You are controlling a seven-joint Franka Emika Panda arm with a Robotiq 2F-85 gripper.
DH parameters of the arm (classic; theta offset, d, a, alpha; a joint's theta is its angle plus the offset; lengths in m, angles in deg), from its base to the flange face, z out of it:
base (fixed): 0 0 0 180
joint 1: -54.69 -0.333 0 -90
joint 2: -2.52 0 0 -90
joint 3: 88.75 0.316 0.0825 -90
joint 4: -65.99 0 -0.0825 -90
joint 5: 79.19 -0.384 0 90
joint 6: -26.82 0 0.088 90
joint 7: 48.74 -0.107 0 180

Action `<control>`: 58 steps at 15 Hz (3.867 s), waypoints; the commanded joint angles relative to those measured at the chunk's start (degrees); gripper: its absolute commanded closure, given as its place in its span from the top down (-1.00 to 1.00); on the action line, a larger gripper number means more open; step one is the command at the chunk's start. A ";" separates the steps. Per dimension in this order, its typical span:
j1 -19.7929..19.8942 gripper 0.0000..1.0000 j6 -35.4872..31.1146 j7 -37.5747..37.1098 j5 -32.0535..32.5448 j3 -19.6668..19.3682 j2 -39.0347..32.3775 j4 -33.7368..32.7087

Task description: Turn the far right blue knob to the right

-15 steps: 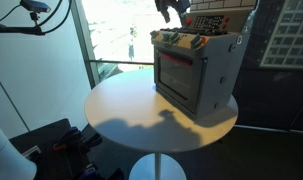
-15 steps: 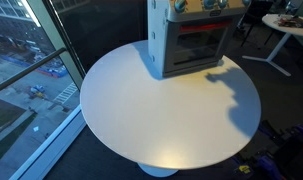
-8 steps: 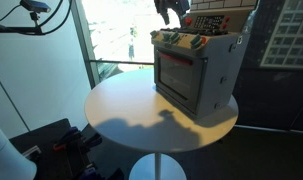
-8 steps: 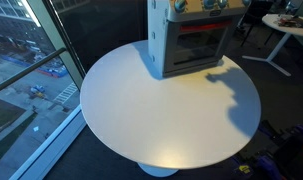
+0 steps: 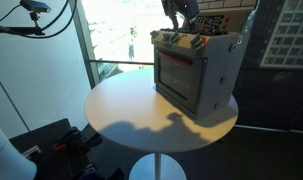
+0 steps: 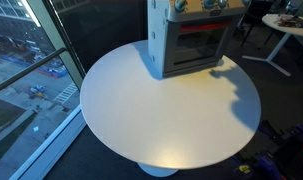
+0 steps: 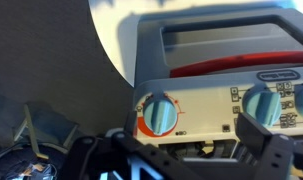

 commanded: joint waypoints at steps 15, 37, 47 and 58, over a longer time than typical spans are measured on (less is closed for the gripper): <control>1.03 0.47 -11.29 -3.76 1.05 -0.89 -5.32 0.32; 1.78 -0.90 -9.75 -10.87 -0.31 -1.63 -4.70 1.19; 2.38 -0.90 -10.30 -24.82 -4.24 -2.01 -2.80 3.67; 3.00 -0.91 -14.19 -36.09 -14.78 -2.58 -0.90 7.45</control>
